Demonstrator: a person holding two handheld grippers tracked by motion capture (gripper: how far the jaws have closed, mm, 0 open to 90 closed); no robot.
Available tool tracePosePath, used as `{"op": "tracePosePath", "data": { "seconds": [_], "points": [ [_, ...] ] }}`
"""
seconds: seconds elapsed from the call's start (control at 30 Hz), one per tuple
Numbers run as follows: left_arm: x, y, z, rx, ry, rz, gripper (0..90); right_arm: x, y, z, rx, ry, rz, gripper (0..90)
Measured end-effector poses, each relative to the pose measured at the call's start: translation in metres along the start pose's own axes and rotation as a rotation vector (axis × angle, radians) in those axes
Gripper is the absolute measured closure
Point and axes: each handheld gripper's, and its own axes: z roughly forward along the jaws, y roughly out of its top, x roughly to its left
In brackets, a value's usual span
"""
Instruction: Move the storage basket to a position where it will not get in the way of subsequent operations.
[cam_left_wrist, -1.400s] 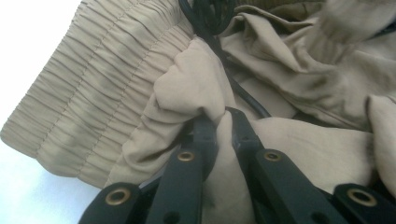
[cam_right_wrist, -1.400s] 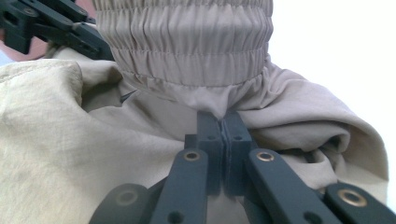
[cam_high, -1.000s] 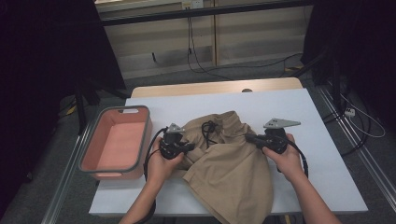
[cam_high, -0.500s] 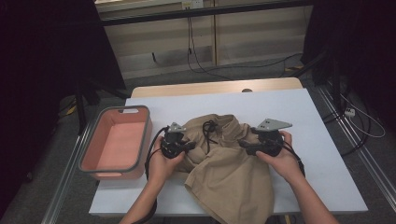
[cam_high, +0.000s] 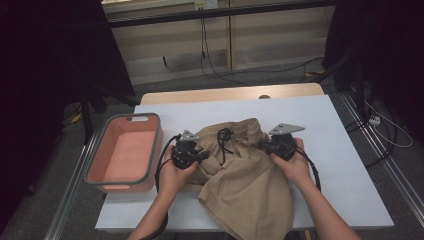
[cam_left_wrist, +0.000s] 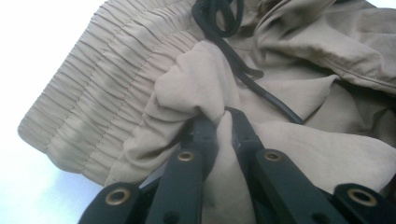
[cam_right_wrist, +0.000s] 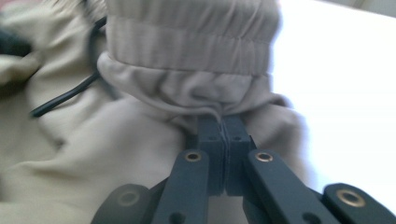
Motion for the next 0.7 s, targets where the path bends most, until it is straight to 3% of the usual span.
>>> {"op": "tracePosePath", "data": {
  "seconds": [0.07,0.23,0.3,0.5,0.63,0.7],
  "points": [
    [0.0,0.001,-0.001,-0.005,0.004,0.012,84.5,-0.017,-0.001,-0.014,-0.045,-0.015,0.084,90.0],
    [0.0,0.004,0.0,-0.015,0.011,0.018,84.4,-0.052,-0.009,-0.042,-0.1,-0.08,0.181,90.0],
    [-0.001,0.004,0.001,-0.015,0.015,0.024,84.4,-0.054,-0.011,-0.045,-0.093,-0.086,0.174,90.0],
    [0.002,0.004,0.005,-0.009,0.018,0.013,84.4,-0.044,-0.011,-0.042,-0.037,-0.122,0.096,90.0],
    [0.003,0.004,0.004,-0.011,0.023,0.011,84.4,-0.056,-0.024,-0.039,0.0,-0.151,0.129,90.0],
    [0.002,0.004,0.004,-0.008,0.02,0.012,84.4,-0.059,-0.028,-0.037,0.007,-0.14,0.147,90.0]
  ]
}}
